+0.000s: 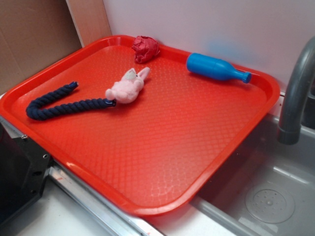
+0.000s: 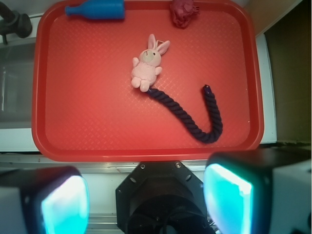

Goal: Grab the red paper.

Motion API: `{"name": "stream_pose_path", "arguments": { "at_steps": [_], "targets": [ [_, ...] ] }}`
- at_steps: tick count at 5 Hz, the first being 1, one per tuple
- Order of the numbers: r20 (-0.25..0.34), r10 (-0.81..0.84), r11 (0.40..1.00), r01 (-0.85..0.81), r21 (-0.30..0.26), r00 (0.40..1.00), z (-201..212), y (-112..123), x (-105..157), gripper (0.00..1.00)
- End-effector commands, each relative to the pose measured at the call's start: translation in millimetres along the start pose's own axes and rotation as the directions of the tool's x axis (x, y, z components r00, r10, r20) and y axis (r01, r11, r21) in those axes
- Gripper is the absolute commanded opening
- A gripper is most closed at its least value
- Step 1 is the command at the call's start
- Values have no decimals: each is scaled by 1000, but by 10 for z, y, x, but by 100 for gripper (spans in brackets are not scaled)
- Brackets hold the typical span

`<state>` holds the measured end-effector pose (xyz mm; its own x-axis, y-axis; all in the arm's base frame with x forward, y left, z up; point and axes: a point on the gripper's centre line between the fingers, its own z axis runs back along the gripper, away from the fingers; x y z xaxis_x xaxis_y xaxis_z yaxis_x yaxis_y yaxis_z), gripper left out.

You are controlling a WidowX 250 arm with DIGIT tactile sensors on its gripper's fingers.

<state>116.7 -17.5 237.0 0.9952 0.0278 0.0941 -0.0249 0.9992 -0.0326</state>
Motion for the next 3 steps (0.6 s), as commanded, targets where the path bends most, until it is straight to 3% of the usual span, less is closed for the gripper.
{"name": "stream_pose_path", "arguments": {
  "at_steps": [1,2,3],
  "targets": [
    [0,0,1000,0,0,1000,0,0,0,100],
    [24,-23,997,21,74,999,-531,456,463,100],
    [80,-36,999,34,35,996,-1065,537,949,100]
  ]
}}
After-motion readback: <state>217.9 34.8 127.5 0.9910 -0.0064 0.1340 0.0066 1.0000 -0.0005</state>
